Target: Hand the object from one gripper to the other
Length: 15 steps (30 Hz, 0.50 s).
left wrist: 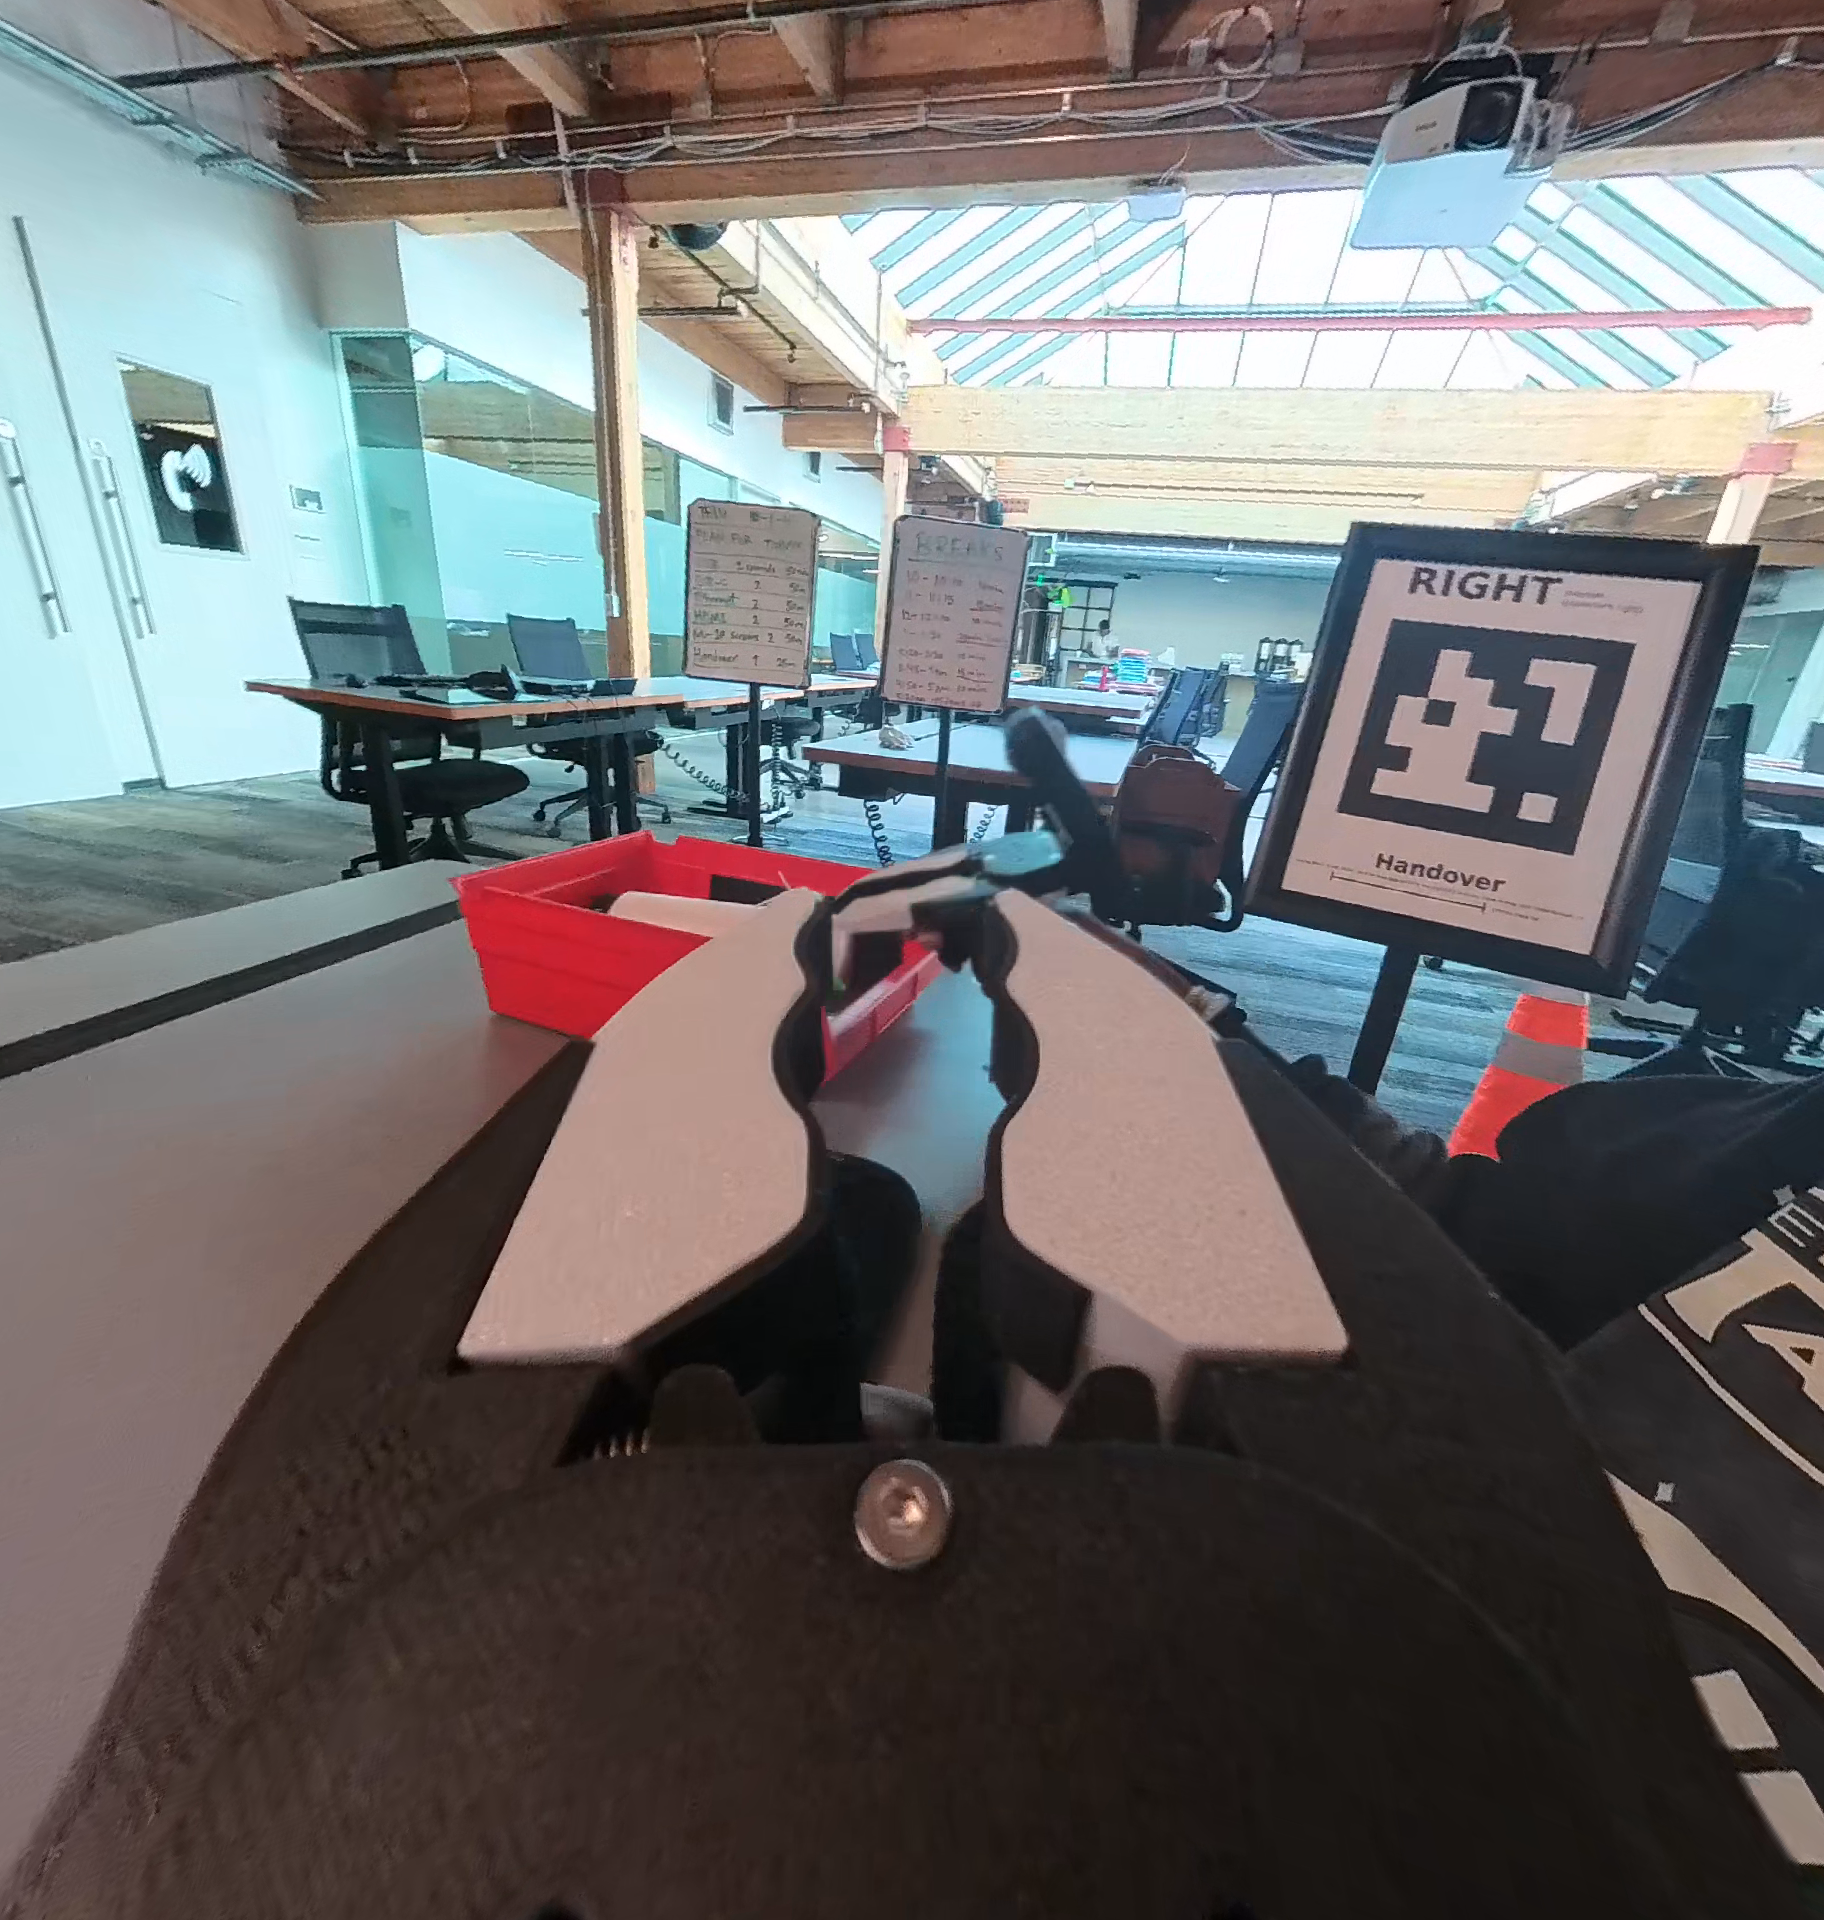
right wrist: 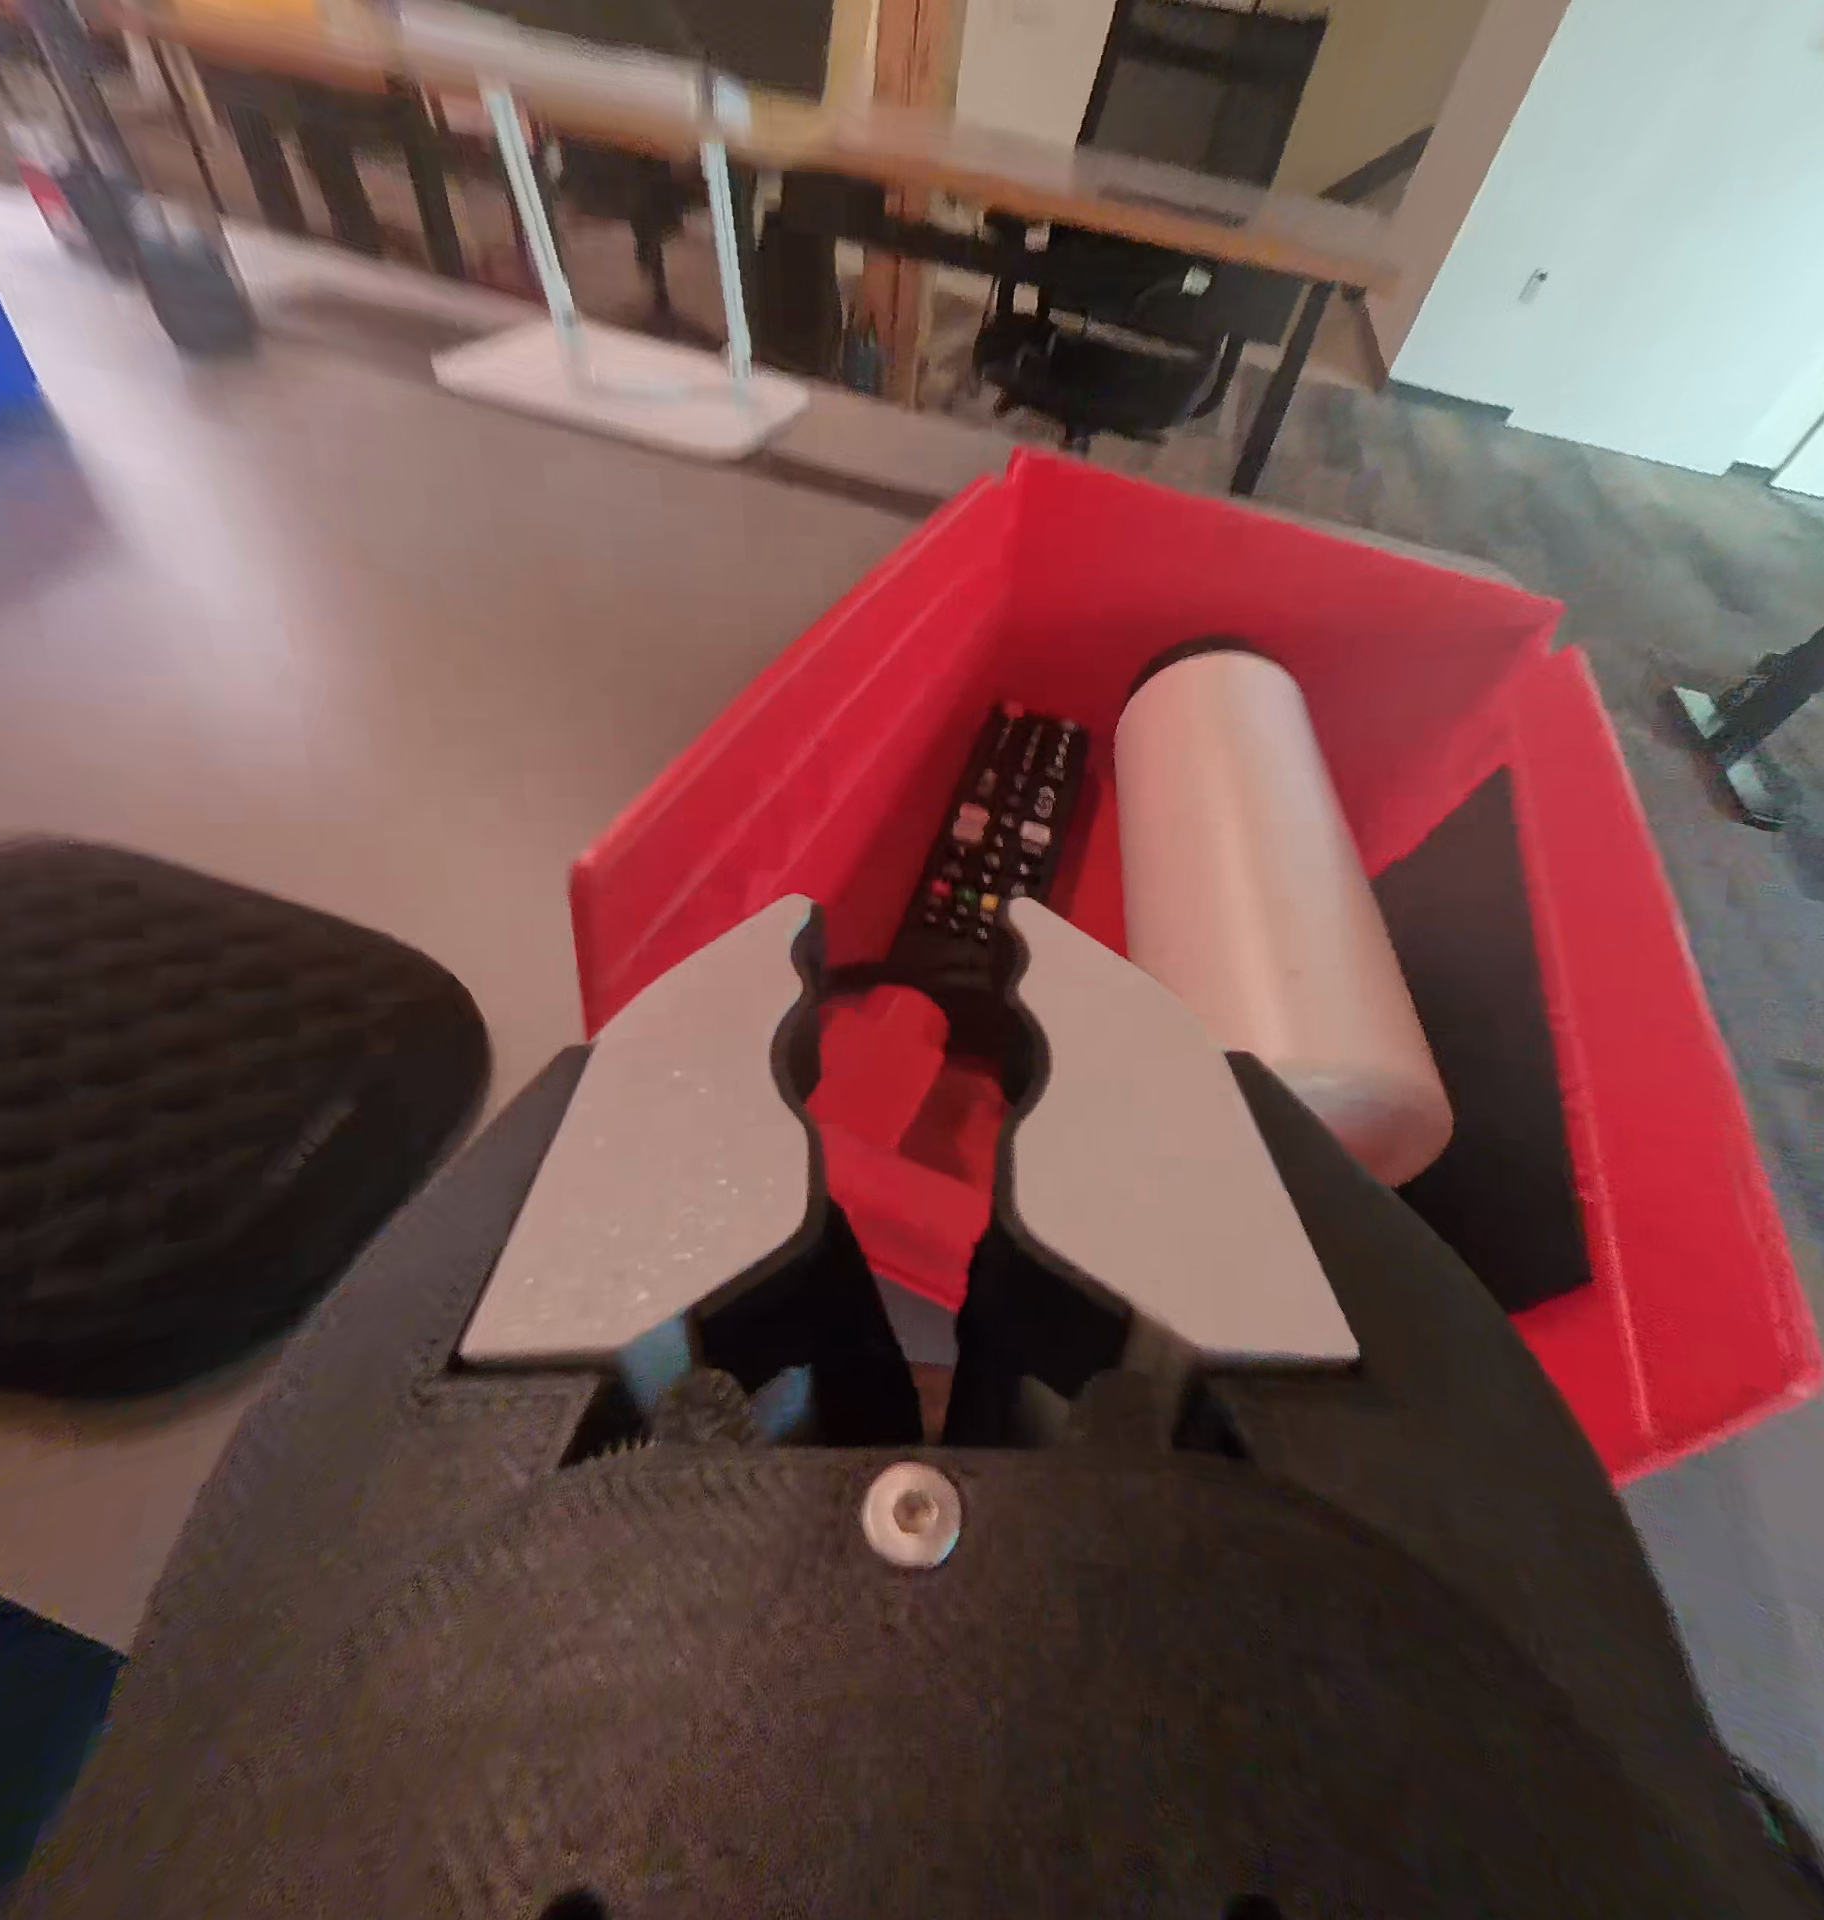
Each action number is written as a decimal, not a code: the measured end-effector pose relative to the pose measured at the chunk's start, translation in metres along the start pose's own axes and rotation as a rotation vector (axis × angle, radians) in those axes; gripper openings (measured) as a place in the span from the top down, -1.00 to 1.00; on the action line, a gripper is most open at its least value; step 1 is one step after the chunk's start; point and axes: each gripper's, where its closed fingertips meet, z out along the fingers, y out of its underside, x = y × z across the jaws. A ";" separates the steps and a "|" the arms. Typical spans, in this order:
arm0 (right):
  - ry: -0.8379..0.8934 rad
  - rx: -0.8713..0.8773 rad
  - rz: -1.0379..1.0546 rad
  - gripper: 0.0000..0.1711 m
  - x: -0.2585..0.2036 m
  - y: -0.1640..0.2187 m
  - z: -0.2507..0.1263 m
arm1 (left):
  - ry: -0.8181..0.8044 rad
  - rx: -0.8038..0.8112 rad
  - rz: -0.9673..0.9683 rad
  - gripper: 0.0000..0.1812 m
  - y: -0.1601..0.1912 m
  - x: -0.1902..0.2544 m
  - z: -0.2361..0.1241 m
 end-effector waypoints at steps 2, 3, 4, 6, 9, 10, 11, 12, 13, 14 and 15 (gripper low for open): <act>-0.048 0.085 0.119 0.22 -0.005 -0.019 -0.010 | -0.029 -0.007 -0.005 0.66 -0.001 -0.005 -0.003; -0.089 0.118 0.167 0.18 -0.010 -0.028 -0.015 | -0.050 -0.010 -0.007 0.64 -0.002 -0.009 -0.006; -0.122 0.156 0.209 0.09 -0.014 -0.038 -0.020 | -0.073 -0.011 -0.009 0.61 -0.003 -0.014 -0.008; -0.163 0.255 0.258 -0.03 -0.020 -0.060 -0.033 | -0.121 -0.004 -0.016 0.55 -0.008 -0.023 -0.015; -0.148 0.459 0.253 -0.20 -0.024 -0.093 -0.057 | -0.157 0.032 -0.049 0.48 -0.020 -0.033 -0.029; -0.127 0.523 0.238 -0.23 -0.024 -0.102 -0.065 | -0.159 0.045 -0.053 0.47 -0.024 -0.035 -0.034; -0.111 0.576 0.219 -0.27 -0.025 -0.111 -0.074 | -0.170 0.056 -0.055 0.46 -0.028 -0.038 -0.041; -0.110 0.605 0.211 -0.27 -0.028 -0.118 -0.082 | -0.193 0.067 -0.051 0.45 -0.033 -0.043 -0.049; -0.132 0.626 0.212 -0.29 -0.033 -0.124 -0.088 | -0.227 0.080 -0.035 0.44 -0.038 -0.049 -0.057; -0.157 0.634 0.206 -0.31 -0.039 -0.128 -0.094 | -0.271 0.097 -0.002 0.42 -0.043 -0.056 -0.068; -0.176 0.637 0.199 -0.32 -0.044 -0.131 -0.099 | -0.329 0.118 0.049 0.40 -0.049 -0.064 -0.080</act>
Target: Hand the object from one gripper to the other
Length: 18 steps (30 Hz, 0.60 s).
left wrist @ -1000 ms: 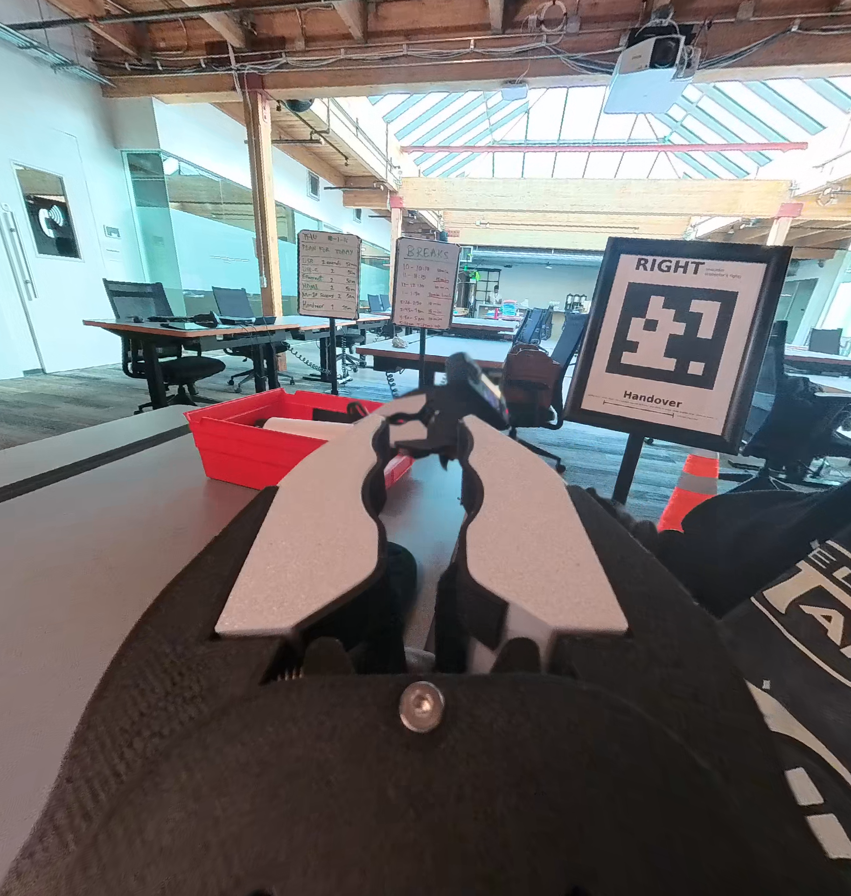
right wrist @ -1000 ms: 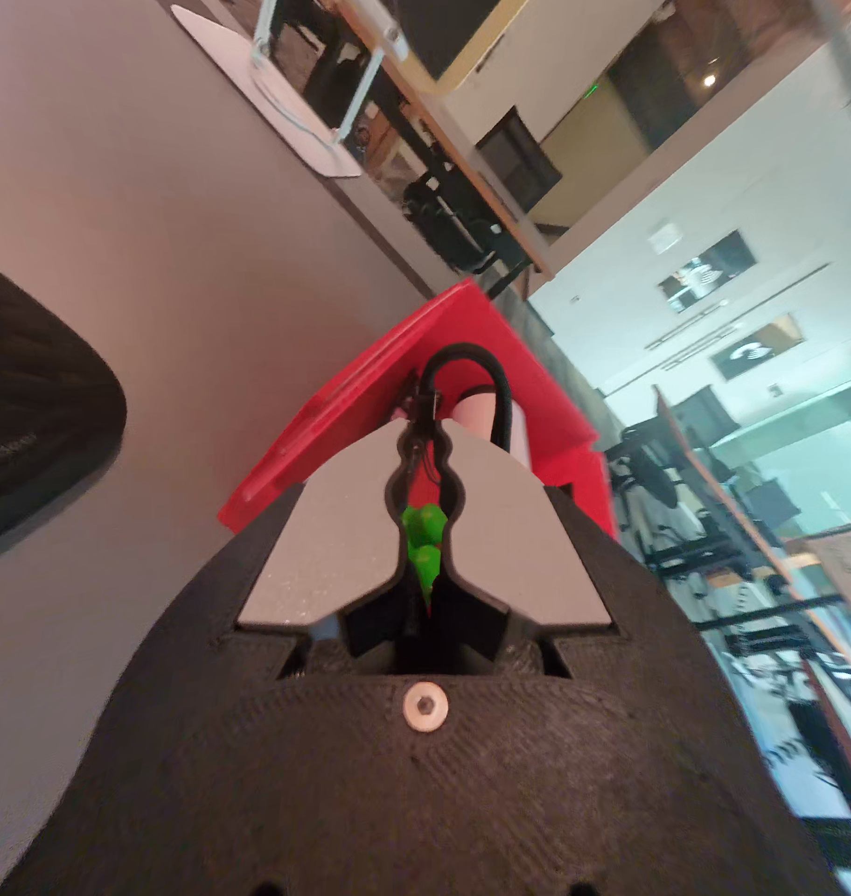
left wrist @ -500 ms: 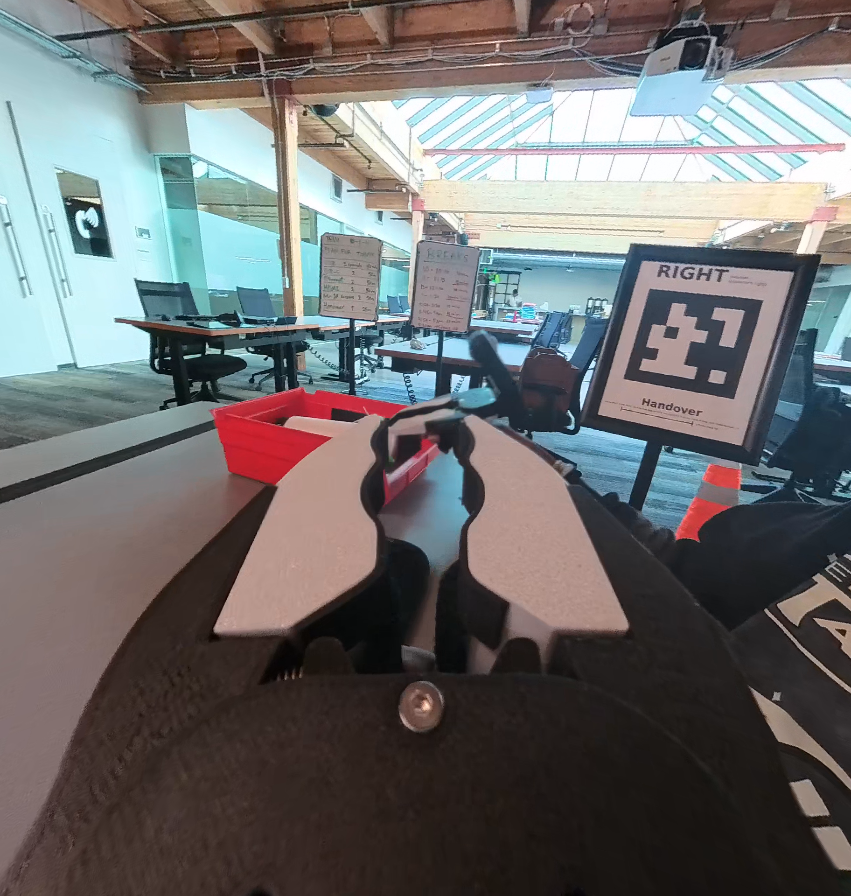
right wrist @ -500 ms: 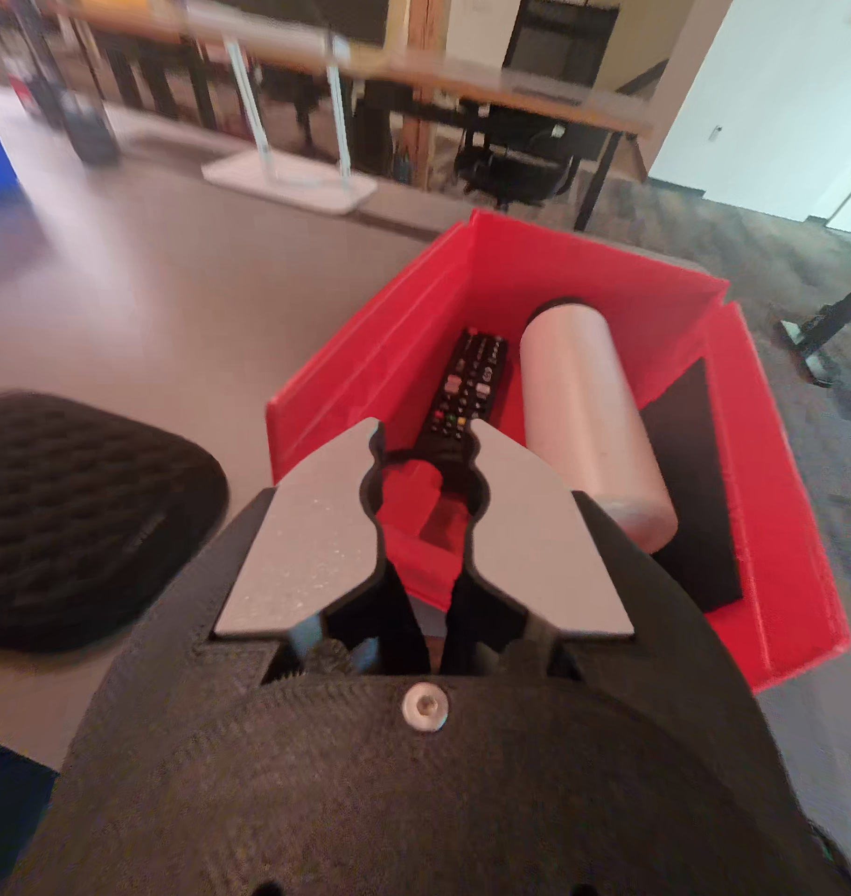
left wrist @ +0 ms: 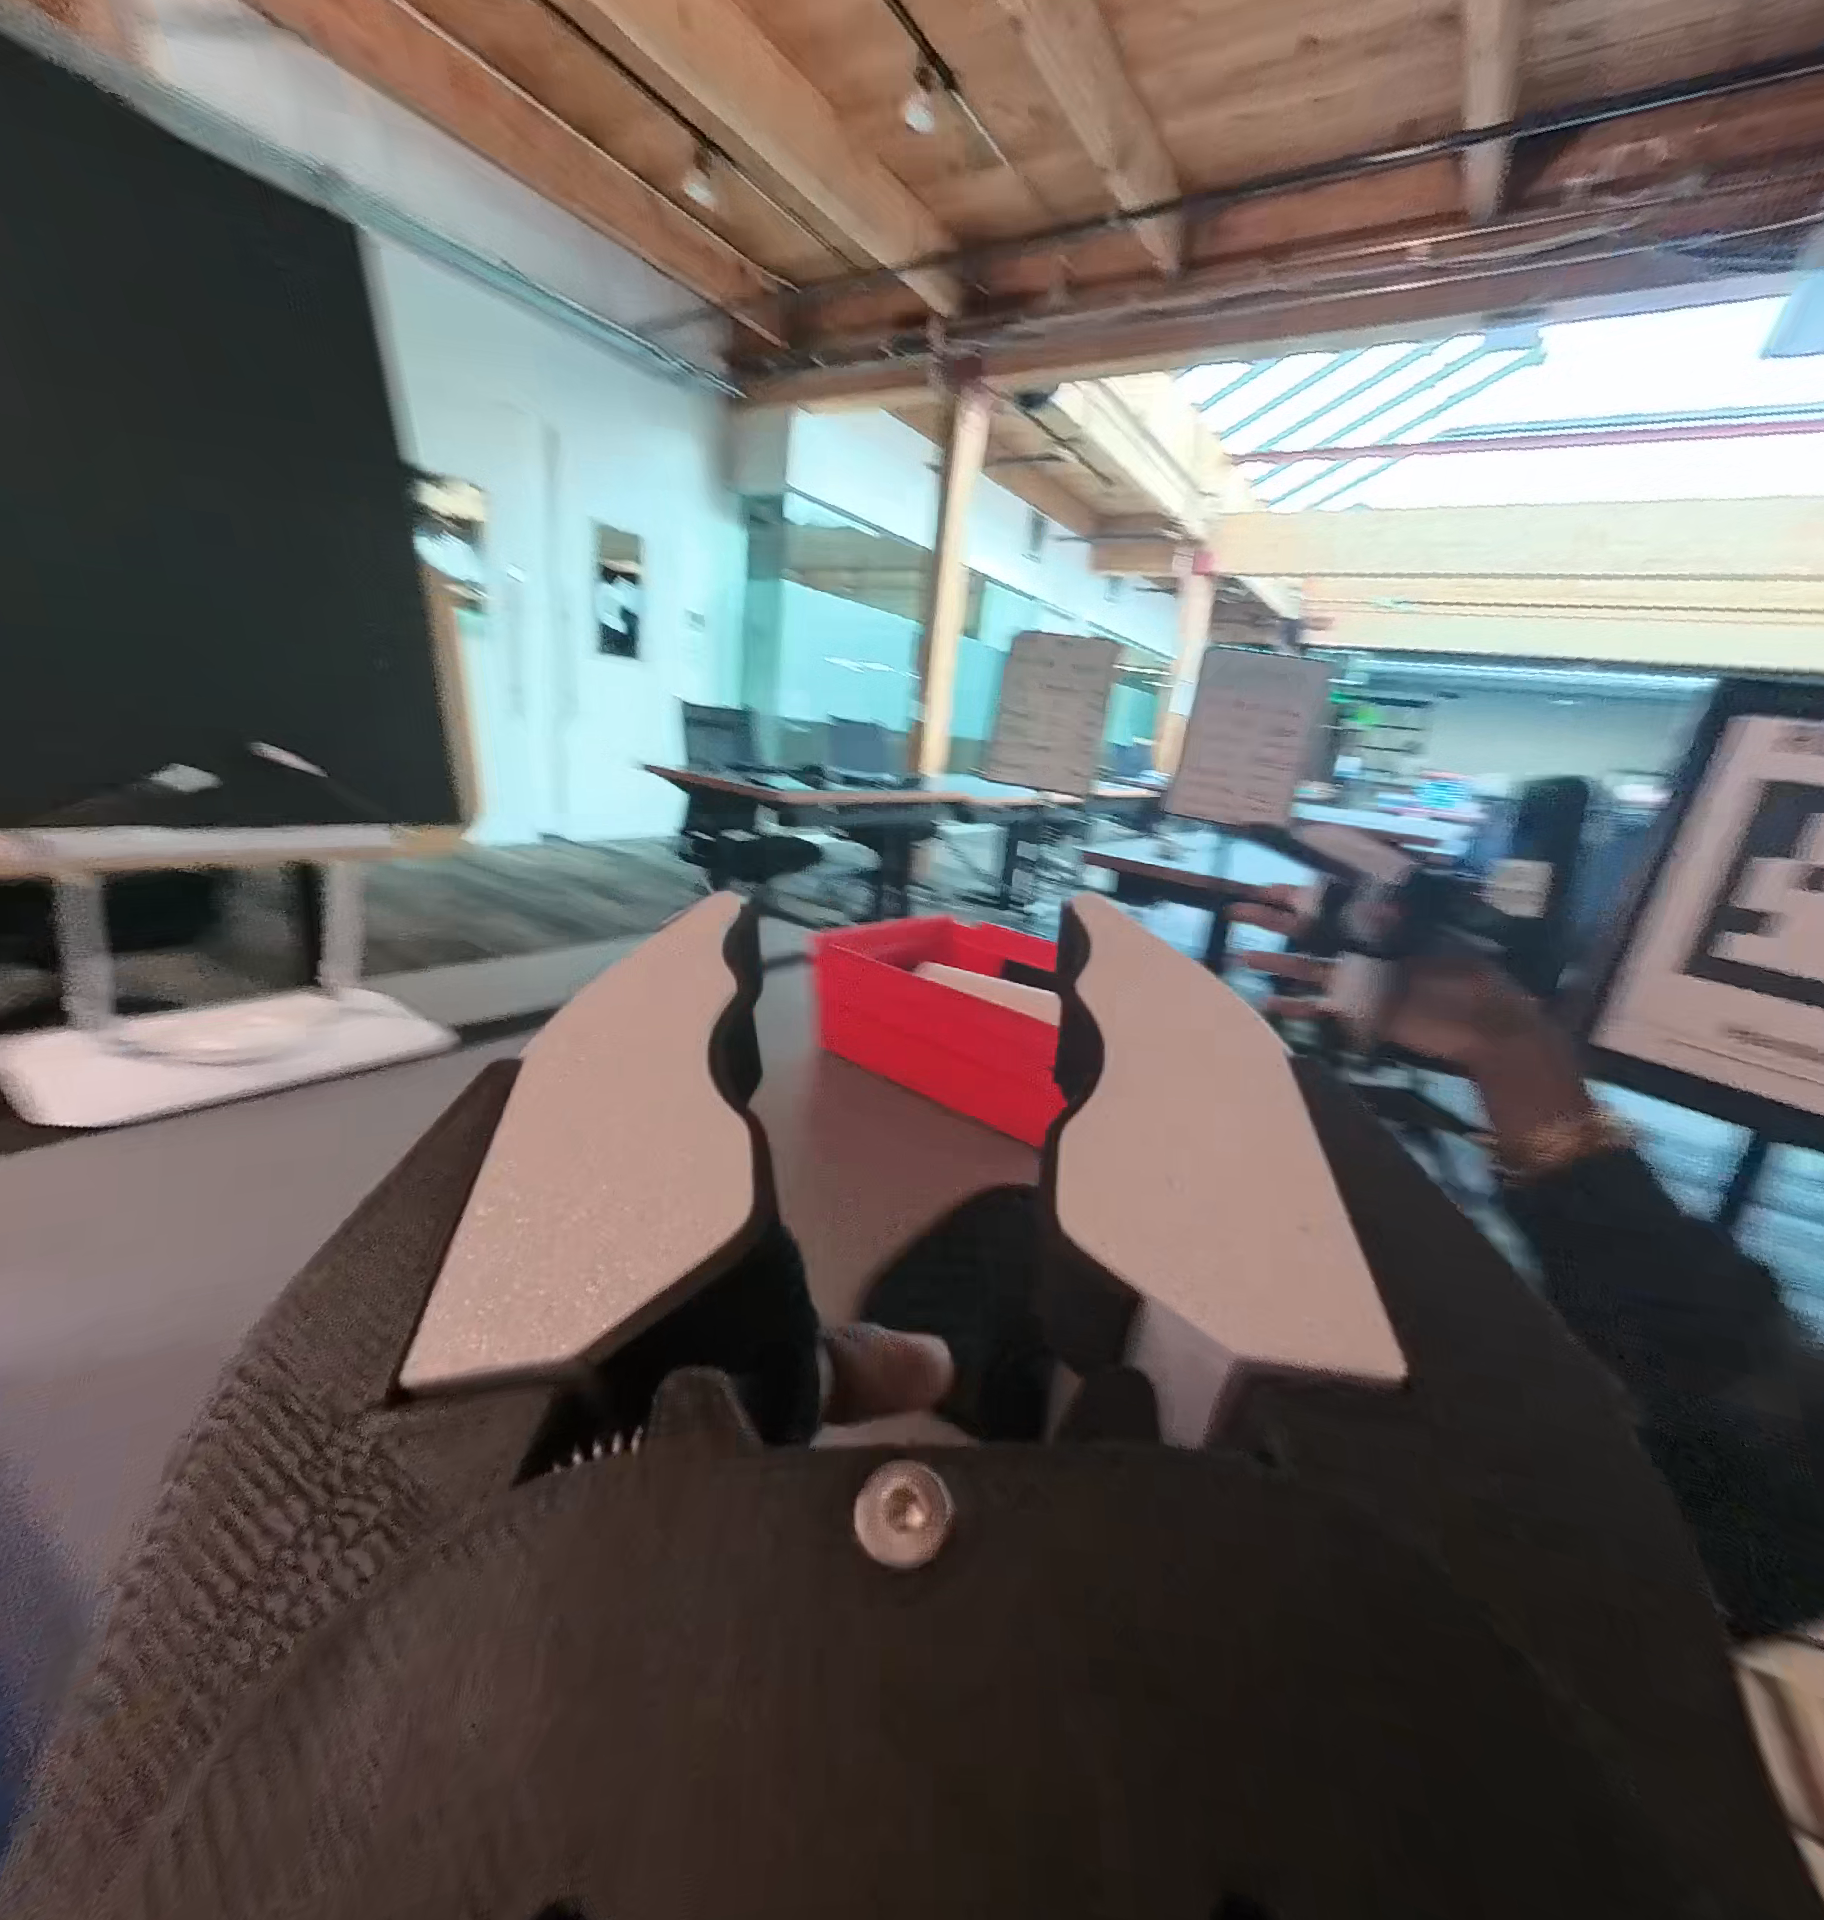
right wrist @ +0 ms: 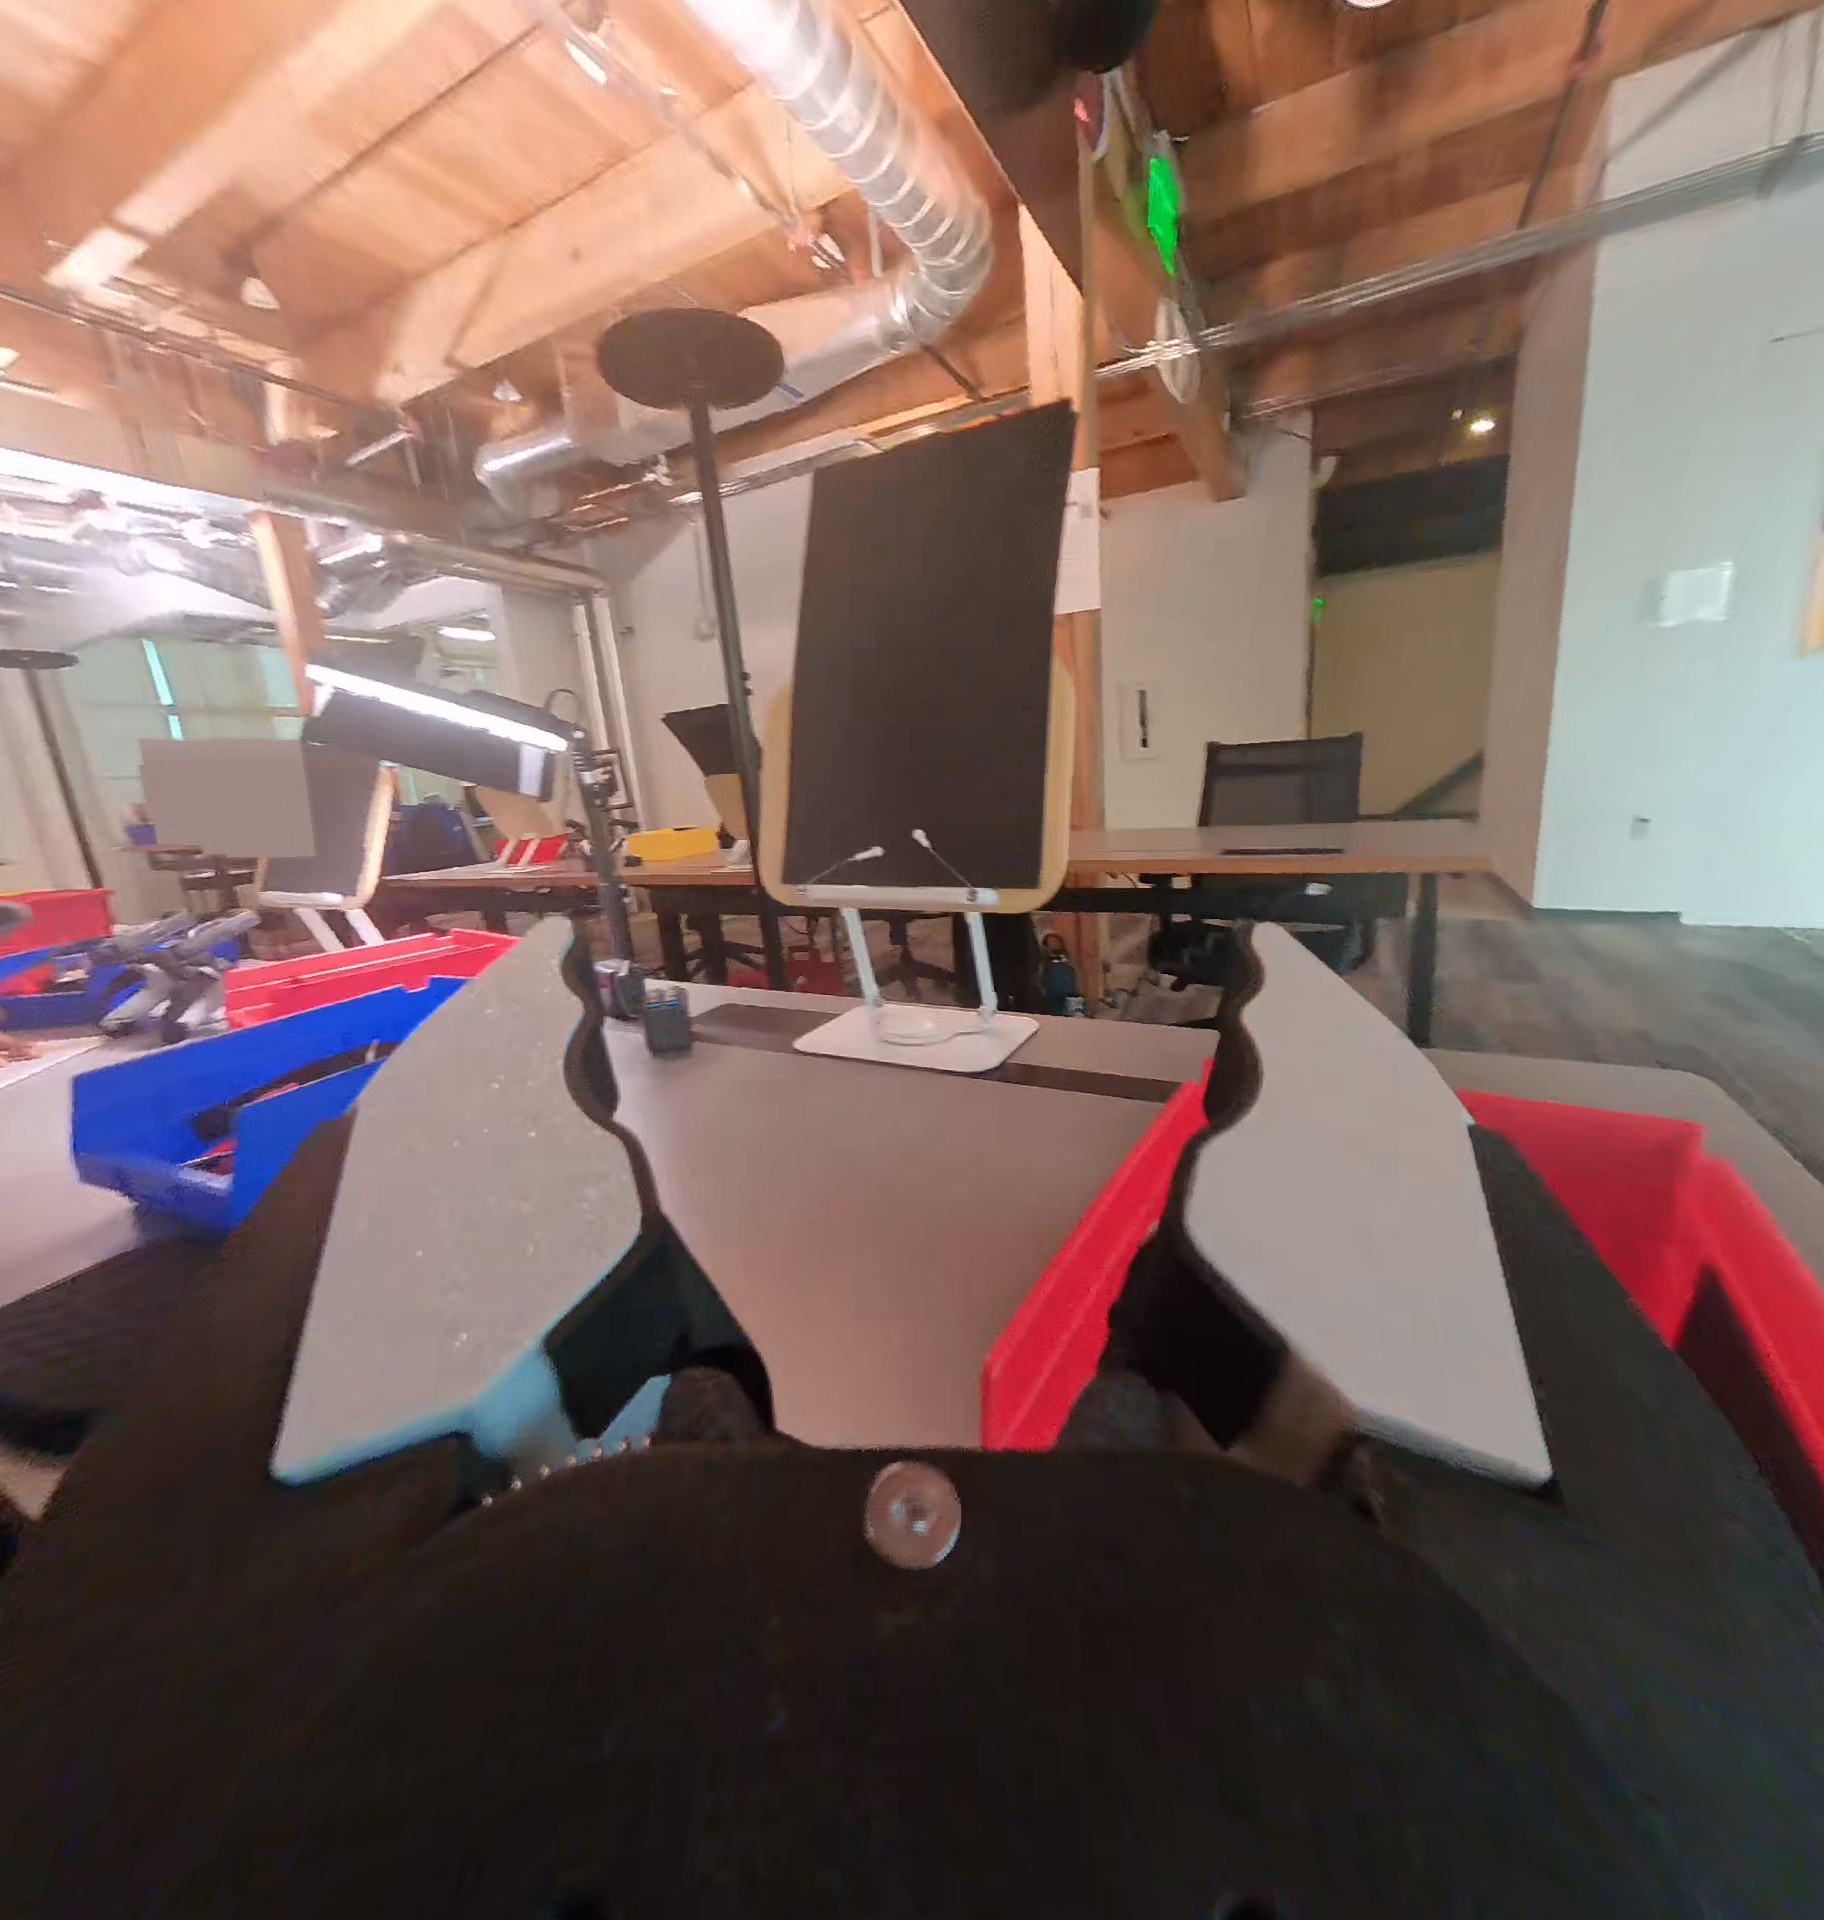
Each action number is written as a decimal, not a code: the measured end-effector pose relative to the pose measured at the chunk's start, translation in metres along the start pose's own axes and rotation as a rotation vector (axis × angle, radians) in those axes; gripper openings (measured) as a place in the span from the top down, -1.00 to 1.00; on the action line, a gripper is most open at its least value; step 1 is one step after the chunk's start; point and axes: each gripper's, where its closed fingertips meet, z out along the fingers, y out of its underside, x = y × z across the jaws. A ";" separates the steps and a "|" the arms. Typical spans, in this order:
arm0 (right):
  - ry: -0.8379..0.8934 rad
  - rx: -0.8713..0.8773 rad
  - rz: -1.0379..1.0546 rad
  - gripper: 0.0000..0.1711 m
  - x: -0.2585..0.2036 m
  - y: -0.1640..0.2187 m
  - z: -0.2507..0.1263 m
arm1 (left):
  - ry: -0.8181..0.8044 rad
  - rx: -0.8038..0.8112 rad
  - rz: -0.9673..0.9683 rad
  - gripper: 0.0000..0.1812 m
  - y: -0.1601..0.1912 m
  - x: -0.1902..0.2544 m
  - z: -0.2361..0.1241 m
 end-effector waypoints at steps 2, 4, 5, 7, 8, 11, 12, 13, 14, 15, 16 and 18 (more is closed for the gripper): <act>-0.017 0.004 -0.005 -0.31 -0.008 -0.006 -0.002 | -0.155 0.034 0.115 0.34 -0.012 -0.028 -0.019; -0.019 0.024 -0.016 -0.29 -0.013 -0.013 -0.004 | -0.298 -0.006 0.200 0.26 -0.017 -0.054 -0.039; -0.020 0.034 -0.018 -0.28 -0.016 -0.016 -0.005 | -0.348 -0.037 0.224 0.24 -0.017 -0.064 -0.049; -0.032 0.042 -0.020 -0.25 -0.020 -0.018 -0.005 | -0.433 -0.099 0.258 0.22 -0.016 -0.082 -0.068; -0.037 0.040 -0.016 -0.24 -0.022 -0.018 -0.004 | -0.480 -0.137 0.275 0.22 -0.013 -0.091 -0.077; -0.055 0.026 -0.013 -0.22 -0.027 -0.014 -0.002 | -0.617 -0.323 0.292 0.22 0.008 -0.121 -0.102; -0.059 0.016 -0.016 -0.22 -0.029 -0.013 -0.001 | -0.656 -0.402 0.278 0.22 0.018 -0.130 -0.111; -0.064 0.005 -0.022 -0.21 -0.030 -0.011 0.000 | -0.691 -0.478 0.259 0.23 0.029 -0.138 -0.119; -0.070 -0.007 -0.031 -0.20 -0.032 -0.009 0.000 | -0.721 -0.546 0.240 0.22 0.038 -0.145 -0.127; -0.076 -0.019 -0.039 -0.19 -0.034 -0.007 0.001 | -0.741 -0.596 0.217 0.22 0.047 -0.152 -0.132; -0.084 -0.032 -0.047 -0.18 -0.036 -0.005 0.001 | -0.747 -0.629 0.185 0.23 0.054 -0.157 -0.135; -0.099 -0.052 -0.065 -0.18 -0.040 -0.003 0.001 | -0.757 -0.708 0.122 0.25 0.068 -0.170 -0.141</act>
